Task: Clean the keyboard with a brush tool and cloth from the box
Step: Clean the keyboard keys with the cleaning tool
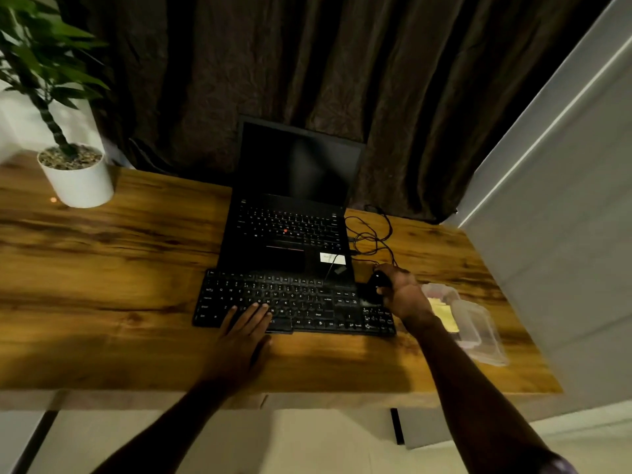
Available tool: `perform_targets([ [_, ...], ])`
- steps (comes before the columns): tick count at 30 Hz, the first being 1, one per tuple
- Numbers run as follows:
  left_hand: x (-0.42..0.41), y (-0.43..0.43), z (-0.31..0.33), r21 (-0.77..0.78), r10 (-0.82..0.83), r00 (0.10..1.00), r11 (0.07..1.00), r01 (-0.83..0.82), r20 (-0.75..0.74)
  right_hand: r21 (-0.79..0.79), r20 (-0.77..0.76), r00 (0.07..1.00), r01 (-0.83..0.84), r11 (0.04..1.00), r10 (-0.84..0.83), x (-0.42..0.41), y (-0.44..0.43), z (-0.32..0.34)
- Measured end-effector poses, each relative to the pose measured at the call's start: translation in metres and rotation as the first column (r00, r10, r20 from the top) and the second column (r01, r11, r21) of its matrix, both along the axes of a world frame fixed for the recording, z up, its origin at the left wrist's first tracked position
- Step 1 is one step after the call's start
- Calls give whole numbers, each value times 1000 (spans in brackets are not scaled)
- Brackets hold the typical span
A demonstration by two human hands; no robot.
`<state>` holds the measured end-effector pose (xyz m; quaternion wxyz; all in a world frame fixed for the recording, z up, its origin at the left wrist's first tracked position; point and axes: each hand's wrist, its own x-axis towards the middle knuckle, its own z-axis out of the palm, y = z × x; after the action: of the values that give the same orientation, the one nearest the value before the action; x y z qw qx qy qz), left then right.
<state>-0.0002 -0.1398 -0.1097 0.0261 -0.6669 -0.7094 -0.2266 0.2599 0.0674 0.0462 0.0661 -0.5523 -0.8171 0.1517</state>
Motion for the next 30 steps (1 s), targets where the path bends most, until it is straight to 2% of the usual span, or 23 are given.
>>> perform_targets([
  [6, -1, 0, -8, 90, -14, 999, 996, 18, -46, -42, -46, 993, -113, 993, 111, -23, -7, 4],
  [8, 0, 1, -7, 104, -11, 998, 994, 17, -58, -58, -29, 997, -79, 995, 77, -14, 0, 6],
  [14, 1, 1, -8, 129, 21, 997, 992, -11, -74, 7, 23, 993, -115, 993, 114, 29, 25, -6],
  [18, 2, 0, -12, 120, 45, 997, 992, -37, -66, 28, -49, 989, -141, 990, 142, 14, 11, -3],
  [22, -3, 1, -14, 139, 40, 996, 990, -29, -77, 7, -39, 977, -209, 978, 210, 9, 16, -2],
  [24, -3, 1, -13, 156, 29, 996, 988, -16, -79, -18, -15, 982, -188, 982, 188, 24, 26, -2],
  [27, -1, -1, -9, 104, 45, 995, 994, -36, -86, -25, 69, 991, -111, 994, 112, 50, 38, -1],
  [30, -1, -2, -6, 70, 78, 994, 995, -72, -78, -14, 71, 992, -102, 995, 103, 53, 38, -1],
])
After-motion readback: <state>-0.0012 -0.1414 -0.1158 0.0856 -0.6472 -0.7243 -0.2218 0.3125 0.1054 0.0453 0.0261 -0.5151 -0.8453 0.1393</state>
